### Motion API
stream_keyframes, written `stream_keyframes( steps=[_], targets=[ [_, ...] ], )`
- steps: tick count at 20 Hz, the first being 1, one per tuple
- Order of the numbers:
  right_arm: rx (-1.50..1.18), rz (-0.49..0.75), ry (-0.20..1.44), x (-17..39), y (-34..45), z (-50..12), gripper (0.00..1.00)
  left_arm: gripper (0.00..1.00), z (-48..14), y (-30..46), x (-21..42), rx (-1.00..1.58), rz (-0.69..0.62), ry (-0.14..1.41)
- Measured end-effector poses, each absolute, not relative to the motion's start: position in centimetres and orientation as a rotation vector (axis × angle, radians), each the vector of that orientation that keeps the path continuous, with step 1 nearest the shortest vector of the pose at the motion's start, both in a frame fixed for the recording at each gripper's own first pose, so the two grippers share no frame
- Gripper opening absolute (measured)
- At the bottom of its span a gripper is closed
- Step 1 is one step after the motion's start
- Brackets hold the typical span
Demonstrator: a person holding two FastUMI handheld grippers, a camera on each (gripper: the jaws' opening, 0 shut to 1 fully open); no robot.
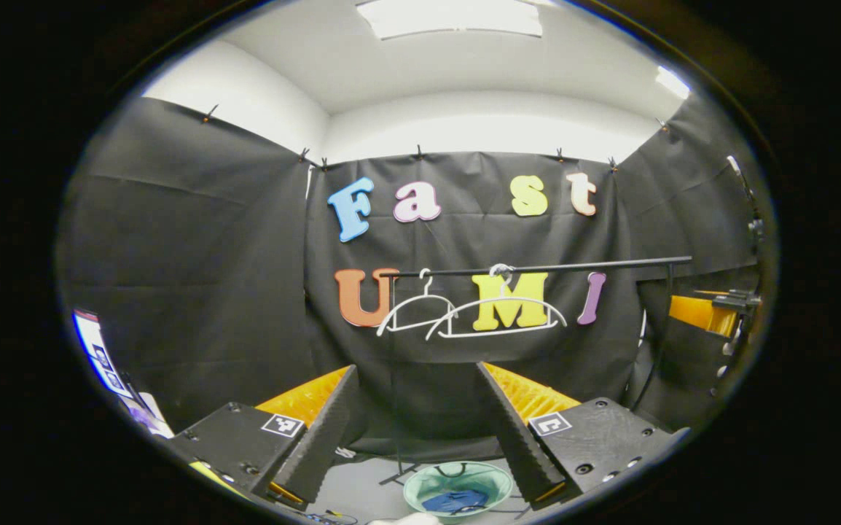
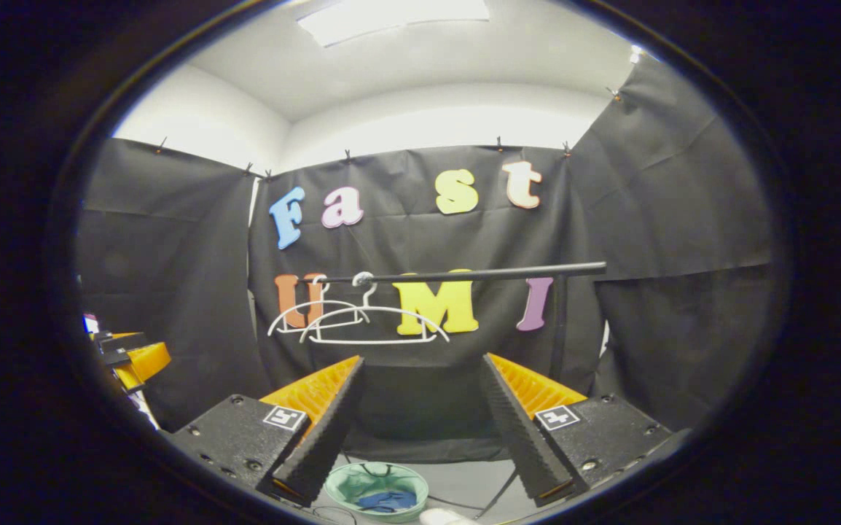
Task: Grasp the clothes on the hanger with both hands and then place them into the laundry hamper below.
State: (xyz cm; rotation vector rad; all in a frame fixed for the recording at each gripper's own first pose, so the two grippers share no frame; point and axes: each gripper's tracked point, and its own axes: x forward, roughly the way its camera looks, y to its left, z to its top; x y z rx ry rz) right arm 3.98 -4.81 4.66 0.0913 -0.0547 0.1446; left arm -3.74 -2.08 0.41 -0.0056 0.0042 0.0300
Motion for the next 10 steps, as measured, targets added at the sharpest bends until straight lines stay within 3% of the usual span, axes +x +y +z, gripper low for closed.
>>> stream_keyframes(
  steps=[4,6,10],
  targets=[
    [0.11,0.143,-0.063,3.3,-4.6,4.6,1.0,1.0,0.8,-1.8,-3.6,0.007,0.033,-0.015],
    [0.114,0.139,-0.073,3.0,-4.2,4.7,1.0,0.92,1.1,-1.3,-3.8,0.014,0.052,-0.022],
    [0.114,0.134,-0.085,2.3,-3.5,4.5,0.99,0.92,1.2,-0.3,-4.2,0.014,0.054,-0.027]
  ],
)
